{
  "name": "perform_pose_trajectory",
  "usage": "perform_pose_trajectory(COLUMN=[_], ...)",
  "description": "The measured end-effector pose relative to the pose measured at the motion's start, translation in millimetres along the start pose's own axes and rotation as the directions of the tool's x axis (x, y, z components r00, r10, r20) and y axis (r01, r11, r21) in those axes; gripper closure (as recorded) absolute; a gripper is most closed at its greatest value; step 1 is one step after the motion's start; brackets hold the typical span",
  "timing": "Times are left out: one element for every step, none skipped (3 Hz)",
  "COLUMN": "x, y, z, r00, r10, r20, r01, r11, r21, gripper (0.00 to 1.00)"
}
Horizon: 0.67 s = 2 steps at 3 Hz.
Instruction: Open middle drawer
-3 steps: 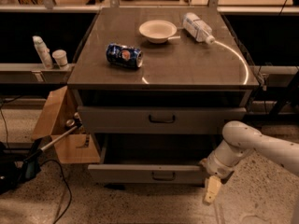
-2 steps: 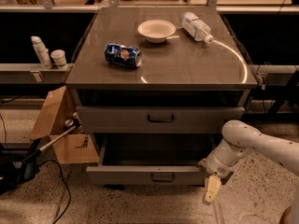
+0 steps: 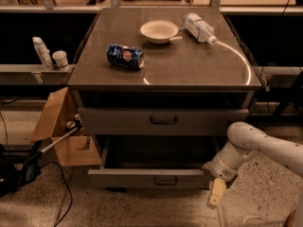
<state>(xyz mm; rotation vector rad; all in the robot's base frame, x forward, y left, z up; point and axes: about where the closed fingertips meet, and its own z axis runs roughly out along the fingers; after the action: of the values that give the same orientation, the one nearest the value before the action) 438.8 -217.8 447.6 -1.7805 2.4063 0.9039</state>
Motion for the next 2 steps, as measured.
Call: perform_pose_trajectory(x=[7, 30], y=[19, 60], z=[0, 5], r00=[0.999, 0.998], r10=[-0.035, -0.016], r20=[0.034, 0.053], r01=[0.034, 0.014], r11=[0.9992, 0.9988], r21=[0.018, 0.047], gripper=[0.0, 0.0])
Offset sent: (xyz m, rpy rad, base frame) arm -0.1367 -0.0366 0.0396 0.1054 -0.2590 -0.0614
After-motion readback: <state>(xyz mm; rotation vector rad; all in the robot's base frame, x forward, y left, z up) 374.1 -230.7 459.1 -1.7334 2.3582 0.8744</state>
